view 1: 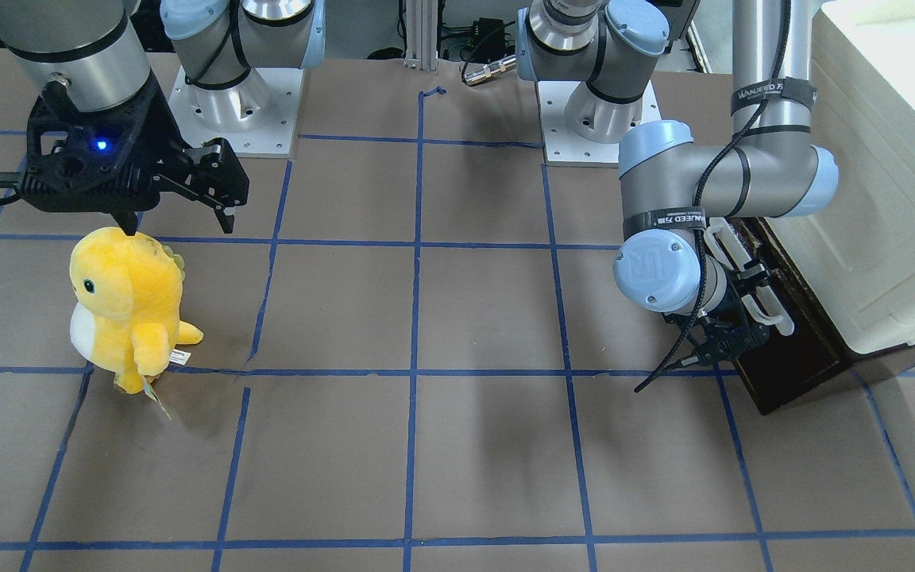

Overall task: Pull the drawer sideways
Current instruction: 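Close the left gripper on the white drawer handle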

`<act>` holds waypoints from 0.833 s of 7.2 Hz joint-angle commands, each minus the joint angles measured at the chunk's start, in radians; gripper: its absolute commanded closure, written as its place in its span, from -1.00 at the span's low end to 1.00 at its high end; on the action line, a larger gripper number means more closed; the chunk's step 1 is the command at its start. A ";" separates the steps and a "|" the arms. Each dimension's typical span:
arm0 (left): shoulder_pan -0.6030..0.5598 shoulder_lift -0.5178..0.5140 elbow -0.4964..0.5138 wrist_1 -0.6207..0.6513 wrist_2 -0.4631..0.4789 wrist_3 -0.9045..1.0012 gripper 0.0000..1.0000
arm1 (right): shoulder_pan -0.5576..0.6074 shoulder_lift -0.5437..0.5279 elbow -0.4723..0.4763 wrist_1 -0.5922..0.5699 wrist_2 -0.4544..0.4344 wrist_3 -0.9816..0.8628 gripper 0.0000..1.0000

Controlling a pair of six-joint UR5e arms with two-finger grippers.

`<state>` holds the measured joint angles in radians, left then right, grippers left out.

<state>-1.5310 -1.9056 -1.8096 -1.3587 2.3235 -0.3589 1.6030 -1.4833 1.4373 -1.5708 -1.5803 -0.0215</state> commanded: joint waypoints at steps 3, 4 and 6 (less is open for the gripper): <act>0.014 0.013 -0.019 0.000 -0.003 0.000 0.02 | 0.000 0.000 0.000 0.000 0.000 0.000 -1.00; 0.014 0.013 -0.014 0.000 -0.003 0.003 0.23 | 0.000 0.000 0.000 0.000 0.000 0.000 -1.00; 0.014 0.017 -0.008 -0.003 -0.001 0.011 0.40 | 0.000 0.000 0.000 0.000 0.000 0.000 -1.00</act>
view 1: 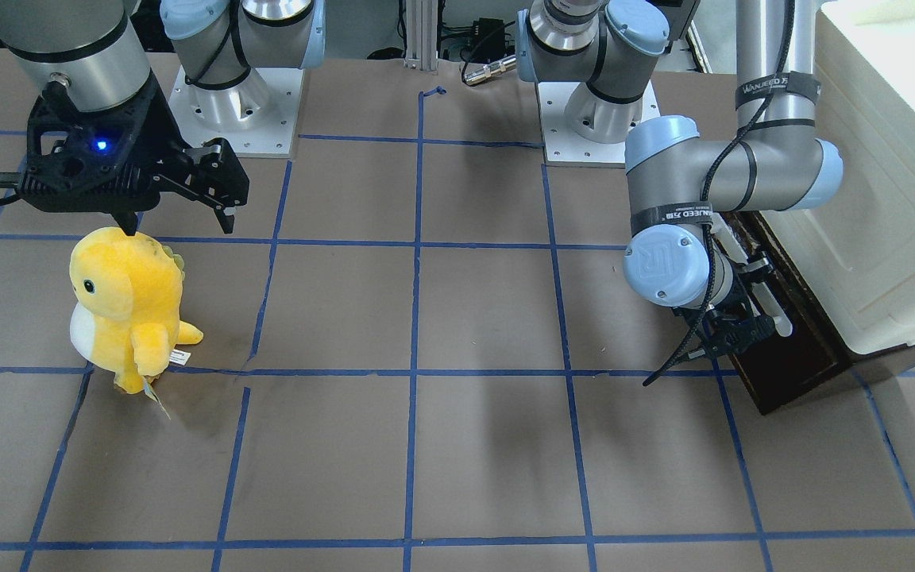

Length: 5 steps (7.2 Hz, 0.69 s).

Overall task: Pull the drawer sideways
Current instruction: 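Close the left gripper on the white drawer handle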

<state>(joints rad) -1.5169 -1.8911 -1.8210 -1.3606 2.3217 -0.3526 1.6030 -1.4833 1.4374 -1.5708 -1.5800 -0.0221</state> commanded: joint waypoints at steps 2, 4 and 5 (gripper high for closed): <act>0.000 0.010 0.006 -0.003 0.002 0.010 0.57 | 0.000 0.000 0.000 0.000 0.000 0.001 -1.00; 0.000 0.013 0.008 -0.003 0.002 0.010 0.77 | 0.000 0.000 0.000 0.000 -0.002 0.001 -1.00; -0.003 0.015 0.009 -0.005 0.002 0.012 1.00 | 0.000 0.000 0.000 0.000 0.000 0.001 -1.00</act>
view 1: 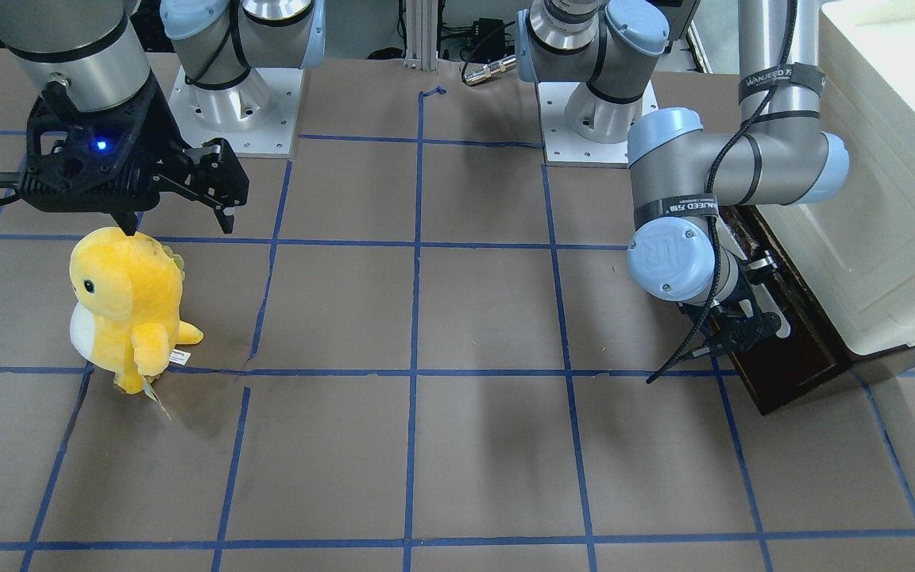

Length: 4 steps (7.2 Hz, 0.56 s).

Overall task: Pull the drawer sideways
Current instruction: 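Close the left gripper on the white drawer handle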

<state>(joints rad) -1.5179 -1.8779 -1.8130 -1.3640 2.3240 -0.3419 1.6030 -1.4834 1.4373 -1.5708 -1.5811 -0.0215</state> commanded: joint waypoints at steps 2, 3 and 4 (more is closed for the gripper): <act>-0.007 0.000 0.009 -0.009 -0.002 -0.003 1.00 | 0.000 0.000 0.000 0.000 0.001 0.000 -1.00; -0.007 -0.007 0.011 -0.013 -0.002 -0.011 1.00 | 0.000 0.000 0.000 0.000 0.000 0.000 -1.00; -0.008 -0.009 0.014 -0.015 0.000 -0.012 1.00 | 0.000 0.000 0.000 0.000 0.001 0.000 -1.00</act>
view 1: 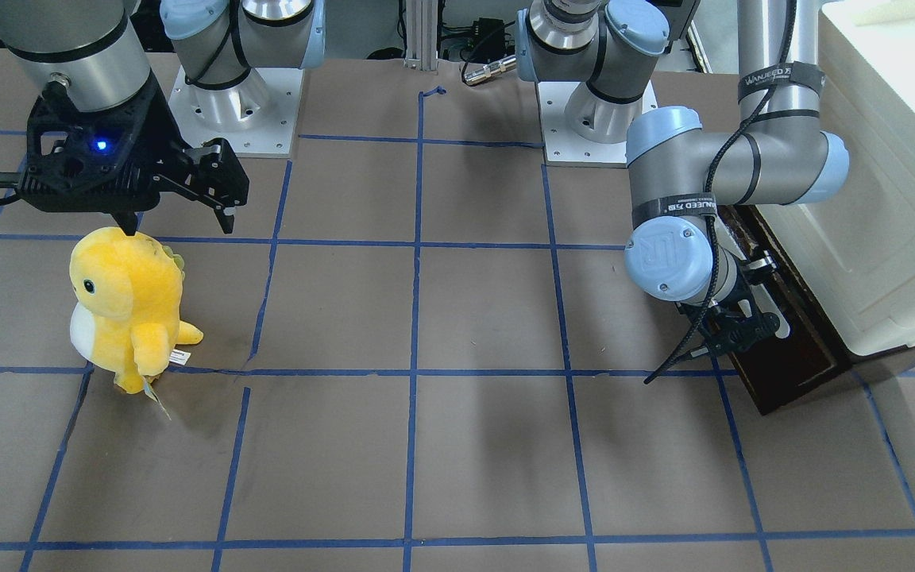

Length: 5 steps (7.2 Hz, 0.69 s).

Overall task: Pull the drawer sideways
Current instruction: 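Pull the drawer outward from the cabinet with the left gripper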

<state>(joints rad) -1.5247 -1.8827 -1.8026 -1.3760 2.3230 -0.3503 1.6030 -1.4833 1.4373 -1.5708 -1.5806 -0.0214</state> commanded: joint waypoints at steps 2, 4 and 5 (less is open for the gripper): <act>-0.011 -0.010 0.035 -0.043 -0.001 -0.015 1.00 | 0.000 0.000 0.000 0.000 -0.001 -0.002 -1.00; -0.014 -0.015 0.045 -0.063 -0.010 -0.041 1.00 | 0.000 0.000 0.000 0.000 -0.001 -0.002 -1.00; -0.023 -0.019 0.048 -0.063 -0.008 -0.045 1.00 | 0.000 0.000 0.000 0.000 0.001 0.000 -1.00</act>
<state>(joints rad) -1.5399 -1.8982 -1.7595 -1.4355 2.3147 -0.3890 1.6030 -1.4834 1.4373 -1.5708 -1.5808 -0.0223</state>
